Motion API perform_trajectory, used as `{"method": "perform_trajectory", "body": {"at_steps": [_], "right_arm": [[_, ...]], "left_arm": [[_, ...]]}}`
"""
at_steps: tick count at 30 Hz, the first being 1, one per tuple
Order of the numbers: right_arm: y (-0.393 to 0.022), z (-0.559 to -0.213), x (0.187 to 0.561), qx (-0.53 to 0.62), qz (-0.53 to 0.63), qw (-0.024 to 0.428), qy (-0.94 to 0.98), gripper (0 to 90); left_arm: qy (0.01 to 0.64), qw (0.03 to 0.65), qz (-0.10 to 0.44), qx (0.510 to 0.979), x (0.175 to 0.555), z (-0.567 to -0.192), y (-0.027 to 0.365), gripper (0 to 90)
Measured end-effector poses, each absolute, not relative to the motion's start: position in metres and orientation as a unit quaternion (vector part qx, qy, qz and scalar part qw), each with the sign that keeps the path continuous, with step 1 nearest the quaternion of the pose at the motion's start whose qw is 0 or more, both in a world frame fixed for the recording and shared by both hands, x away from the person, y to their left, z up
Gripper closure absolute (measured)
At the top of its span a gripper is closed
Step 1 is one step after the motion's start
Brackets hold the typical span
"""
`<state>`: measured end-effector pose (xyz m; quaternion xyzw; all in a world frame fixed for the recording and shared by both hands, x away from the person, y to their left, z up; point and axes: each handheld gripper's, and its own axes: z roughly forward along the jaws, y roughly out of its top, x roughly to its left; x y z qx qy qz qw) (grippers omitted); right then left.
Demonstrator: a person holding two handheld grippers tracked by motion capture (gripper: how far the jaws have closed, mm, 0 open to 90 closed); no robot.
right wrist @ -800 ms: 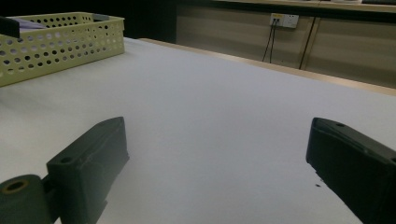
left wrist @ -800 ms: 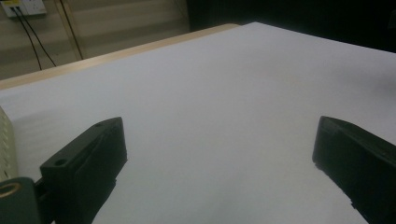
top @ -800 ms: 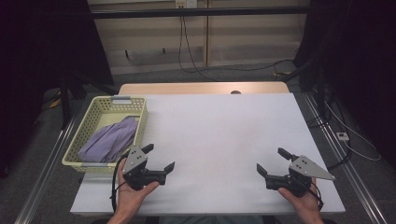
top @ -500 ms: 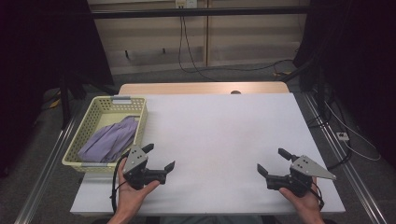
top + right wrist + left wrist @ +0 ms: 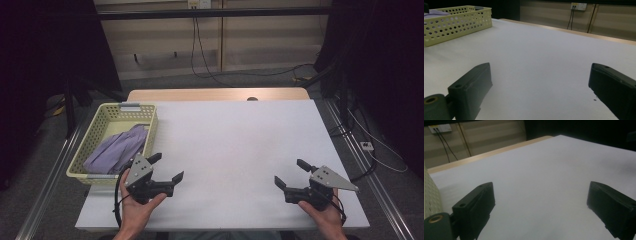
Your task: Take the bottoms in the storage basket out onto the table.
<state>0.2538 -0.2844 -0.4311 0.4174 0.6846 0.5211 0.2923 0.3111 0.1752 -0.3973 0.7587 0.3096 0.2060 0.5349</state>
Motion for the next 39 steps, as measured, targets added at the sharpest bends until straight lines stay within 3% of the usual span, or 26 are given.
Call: {"method": "perform_trajectory", "body": {"at_steps": [8,15,20,24,33,39], "right_arm": [[-0.284,-0.432,0.254,0.418,0.518,0.293,0.687,4.6],[-0.285,-0.432,0.251,0.420,0.518,0.292,0.686,4.6],[-0.285,-0.432,0.251,0.419,0.518,0.291,0.686,4.3],[-0.284,-0.433,0.253,0.420,0.516,0.289,0.688,4.2],[-0.284,-0.433,0.253,0.418,0.514,0.287,0.692,4.3],[-0.284,-0.433,0.253,0.419,0.514,0.286,0.692,4.3]], "left_arm": [[0.346,0.539,0.177,0.747,0.318,-0.391,0.195,9.0],[0.352,0.540,0.191,0.740,0.321,-0.386,0.202,6.7],[0.367,0.541,0.163,0.739,0.326,-0.373,0.212,5.5],[0.357,0.521,0.200,0.749,0.327,-0.373,0.215,5.2],[0.366,0.491,0.198,0.765,0.335,-0.366,0.225,5.6],[0.374,0.467,0.238,0.765,0.344,-0.359,0.237,6.4]]}}
